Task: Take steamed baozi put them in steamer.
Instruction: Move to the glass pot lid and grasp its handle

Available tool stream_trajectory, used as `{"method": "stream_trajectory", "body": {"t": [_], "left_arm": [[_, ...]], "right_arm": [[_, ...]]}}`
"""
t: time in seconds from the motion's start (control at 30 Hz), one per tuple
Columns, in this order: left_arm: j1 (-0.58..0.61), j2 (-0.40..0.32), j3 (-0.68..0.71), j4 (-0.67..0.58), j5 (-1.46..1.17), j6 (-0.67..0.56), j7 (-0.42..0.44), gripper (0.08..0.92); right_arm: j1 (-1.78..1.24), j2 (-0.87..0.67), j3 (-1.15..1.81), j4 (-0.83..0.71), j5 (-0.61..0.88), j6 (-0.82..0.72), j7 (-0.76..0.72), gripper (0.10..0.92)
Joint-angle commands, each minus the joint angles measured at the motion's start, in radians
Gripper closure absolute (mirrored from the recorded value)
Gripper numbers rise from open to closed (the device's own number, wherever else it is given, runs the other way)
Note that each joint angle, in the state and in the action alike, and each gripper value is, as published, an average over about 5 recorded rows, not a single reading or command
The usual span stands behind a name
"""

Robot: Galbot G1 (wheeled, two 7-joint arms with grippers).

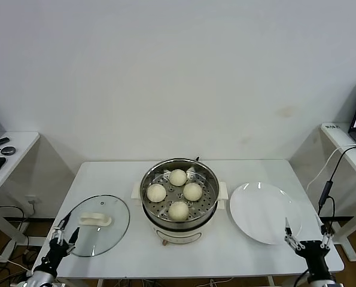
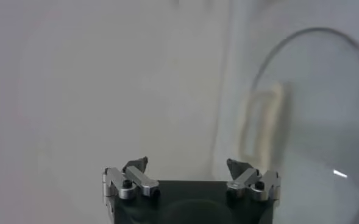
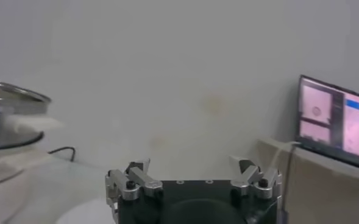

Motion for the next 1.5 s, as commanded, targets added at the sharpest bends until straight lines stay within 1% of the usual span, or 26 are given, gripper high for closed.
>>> {"method": "stream_trajectory", "body": {"t": [0.03, 0.43, 0.7, 1.1, 1.2, 1.43, 1.5], "left_arm": [[-0.155, 0.043, 0.087, 0.143, 0.190, -0.054, 0.007, 0.177], [-0.238, 0.048, 0.124, 0.189, 0.177, -0.051, 0.004, 0.177], [-0.285, 0.049, 0.146, 0.199, 0.166, -0.041, 0.022, 0.177], [-0.345, 0.029, 0.173, 0.305, 0.170, -0.038, 0.018, 0.183], [-0.349, 0.026, 0.170, 0.322, 0.175, -0.040, 0.008, 0.236], [-0.343, 0.020, 0.159, 0.318, 0.155, -0.054, -0.001, 0.441], [-0.340, 0.019, 0.160, 0.317, 0.145, -0.056, -0.020, 0.493]], "right_arm": [[-0.049, 0.059, 0.043, 0.011, -0.013, 0.020, 0.013, 0.203], [-0.052, 0.057, 0.040, 0.006, -0.022, 0.015, 0.007, 0.203], [-0.052, 0.059, 0.027, -0.002, -0.034, 0.017, 0.005, 0.203], [-0.062, 0.061, 0.021, -0.001, -0.058, 0.023, -0.001, 0.203], [-0.062, 0.061, 0.018, 0.002, -0.059, 0.021, 0.000, 0.203], [-0.060, 0.059, 0.001, 0.008, -0.064, 0.013, 0.001, 0.203], [-0.059, 0.058, -0.004, 0.008, -0.067, 0.013, 0.002, 0.203]]}}
